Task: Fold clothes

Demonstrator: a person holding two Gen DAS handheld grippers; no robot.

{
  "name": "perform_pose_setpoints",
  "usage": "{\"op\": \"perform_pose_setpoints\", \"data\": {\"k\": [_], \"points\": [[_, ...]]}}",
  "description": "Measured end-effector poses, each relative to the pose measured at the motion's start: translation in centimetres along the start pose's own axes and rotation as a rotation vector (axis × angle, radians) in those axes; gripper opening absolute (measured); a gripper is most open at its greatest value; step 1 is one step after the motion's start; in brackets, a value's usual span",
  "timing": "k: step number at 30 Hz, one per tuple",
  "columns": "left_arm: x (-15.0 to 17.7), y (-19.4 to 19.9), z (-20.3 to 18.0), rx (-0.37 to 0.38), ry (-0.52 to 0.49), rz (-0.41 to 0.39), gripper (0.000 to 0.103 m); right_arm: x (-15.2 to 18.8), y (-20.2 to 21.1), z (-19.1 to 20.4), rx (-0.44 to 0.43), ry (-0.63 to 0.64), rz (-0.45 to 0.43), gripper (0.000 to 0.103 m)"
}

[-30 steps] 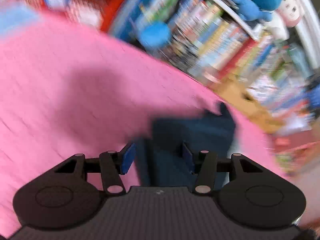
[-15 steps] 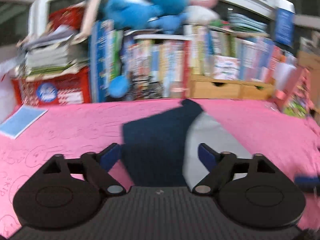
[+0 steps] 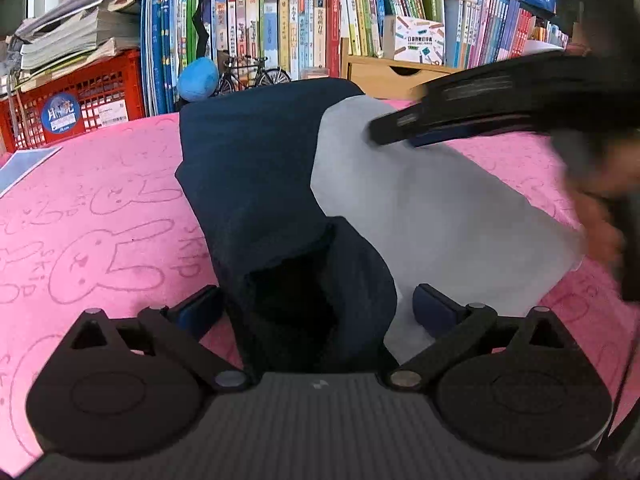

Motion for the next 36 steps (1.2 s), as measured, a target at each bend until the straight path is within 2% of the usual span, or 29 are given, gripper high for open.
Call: {"op": "perform_pose_setpoints", "data": {"k": [1,2,3,4,7,14,17,21,22,24,25,27,30,33,36], "points": [[0.1,0.1,0.0,0.001,0.0,-0.007,0.103,-0.4,-1.5,-1.0,0.04,-0.015,0.024,0.036],[0.3,0.2,0.1,0.003,0.0,-0.01,0.103,-1.0,-2.6,-2.0,0.08,-0.029,0.038,0.025],[0.5,0.3,0.1,0.006,-0.001,-0.012,0.103,-1.5,-3.5,-3.0,0.117,-0.037,0.045,0.019],[0.5,0.4,0.1,0.008,-0.001,-0.015,0.103,-2.1,-4.2,-3.9,0.142,-0.047,0.054,0.001],[0.7,0.6,0.2,0.014,-0.002,-0.024,0.103,-3.8,-6.1,-5.8,0.157,-0.075,0.081,0.0],[1.0,0.9,0.4,0.022,-0.001,-0.034,0.103,-6.3,-10.1,-5.7,0.258,0.092,0.13,0.001],[1.1,0.9,0.3,0.027,0.002,-0.036,0.103,-7.3,-11.5,-6.8,0.23,0.092,0.146,0.001],[1.1,1.0,0.2,0.029,0.0,-0.036,0.103,-7.8,-11.0,-8.0,0.134,0.034,0.117,0.003],[1.1,1.0,0.2,0.028,-0.001,-0.036,0.103,-7.8,-10.1,-8.2,0.111,0.013,0.106,0.008],[1.2,1.1,0.1,0.027,-0.003,-0.036,0.103,-7.6,-7.3,-8.5,0.084,-0.045,0.063,0.048],[1.2,1.1,0.1,0.026,-0.003,-0.036,0.103,-7.3,-5.5,-8.5,0.076,-0.062,0.036,0.078],[1.2,1.1,0.0,0.026,-0.003,-0.036,0.103,-6.1,-1.1,-8.0,0.051,-0.021,-0.016,0.077],[1.2,1.1,0.0,0.027,0.0,-0.039,0.103,-3.3,4.9,-6.7,0.047,0.072,-0.05,0.077],[1.3,1.3,0.2,0.03,0.018,-0.046,0.103,1.1,10.6,-5.8,0.056,0.163,-0.063,0.08],[1.4,1.8,-0.2,-0.022,0.033,-0.032,0.103,5.7,14.4,-4.0,0.049,0.249,-0.078,0.087]]}}
Point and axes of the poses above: each gripper's, at about its wrist camera, not at the fingertips, and y roughly against the way its jaws point, z to its left, x to its underside, the point moved 6 cm from there along -y, roughly the way its jaws point, and after that the axes turned 6 degrees about -x, right-handed, at the moved point
